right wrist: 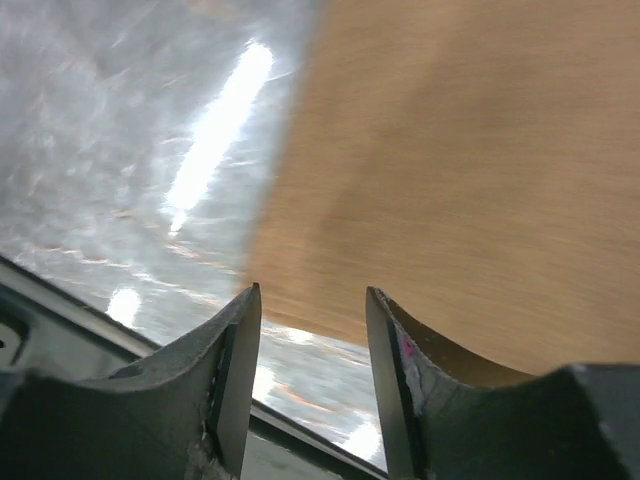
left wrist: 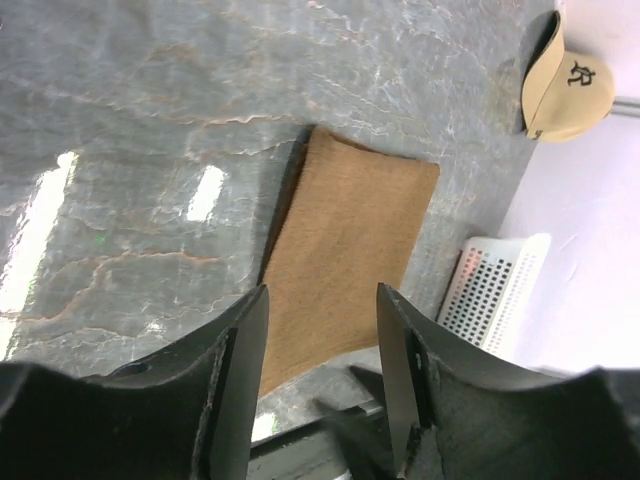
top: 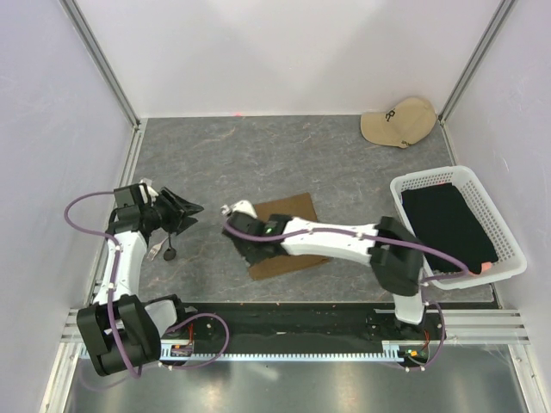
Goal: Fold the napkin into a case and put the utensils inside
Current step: Pick up the lower triangle-folded napkin from the center of the board.
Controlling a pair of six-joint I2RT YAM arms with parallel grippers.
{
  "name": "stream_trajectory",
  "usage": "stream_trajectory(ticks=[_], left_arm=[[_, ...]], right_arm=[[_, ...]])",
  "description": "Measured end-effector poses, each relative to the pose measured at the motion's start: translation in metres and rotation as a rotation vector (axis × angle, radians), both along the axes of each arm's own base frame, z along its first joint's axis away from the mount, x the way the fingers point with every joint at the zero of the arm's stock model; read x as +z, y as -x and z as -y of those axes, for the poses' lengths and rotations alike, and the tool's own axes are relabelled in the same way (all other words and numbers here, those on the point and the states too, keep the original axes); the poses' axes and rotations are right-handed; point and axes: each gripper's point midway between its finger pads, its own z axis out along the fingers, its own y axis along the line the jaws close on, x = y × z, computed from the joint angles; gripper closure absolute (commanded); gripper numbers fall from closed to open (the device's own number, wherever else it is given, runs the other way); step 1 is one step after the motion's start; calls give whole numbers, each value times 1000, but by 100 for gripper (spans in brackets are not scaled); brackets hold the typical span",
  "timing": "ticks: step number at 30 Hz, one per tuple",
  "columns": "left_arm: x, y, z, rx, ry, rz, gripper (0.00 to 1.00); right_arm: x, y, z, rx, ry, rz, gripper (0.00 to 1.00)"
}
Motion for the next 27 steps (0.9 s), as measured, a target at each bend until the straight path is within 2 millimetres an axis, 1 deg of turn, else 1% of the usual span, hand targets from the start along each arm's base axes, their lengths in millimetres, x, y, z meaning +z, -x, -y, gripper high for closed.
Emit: stream_trajectory(ticks=[2,5,9,13,15,17,19,22,23,25,26,27], left_arm=[[-5,3,-2,8,23,-9,42],[-4,3,0,-4,42,1,42],[2,-1,2,-21,51,38,42],[4,-3,2,-31,57,55,42],[4,-3,2,-30,57,56,41],[4,-4,2,-30,56,55,41],[2,-5,2,-30,57,53,37],[-1,-6,1,-28,58,45,32],[-2,-7,1,-26,57,43,30],[-4,-8,-1,-20,52,38,28],[-7,-8,-2,-16,50,31,27],[-9,-9,-2,-15,51,25,27]], right_arm=[[-20,15,-18,32,25,-26,46],[-43,31,-28,62,69,-59,44],[-54,34,-33,63,85,-72,44],[-56,33,-31,54,91,-77,47],[-59,33,-31,47,92,-77,50],[-66,34,-28,42,94,-80,53],[-76,35,-23,32,108,-84,54],[-76,32,-25,18,98,-69,62],[-76,32,-25,14,97,-62,71],[-76,31,-26,6,93,-48,82],[-76,31,-28,2,88,-43,91],[-75,31,-28,2,90,-39,95]])
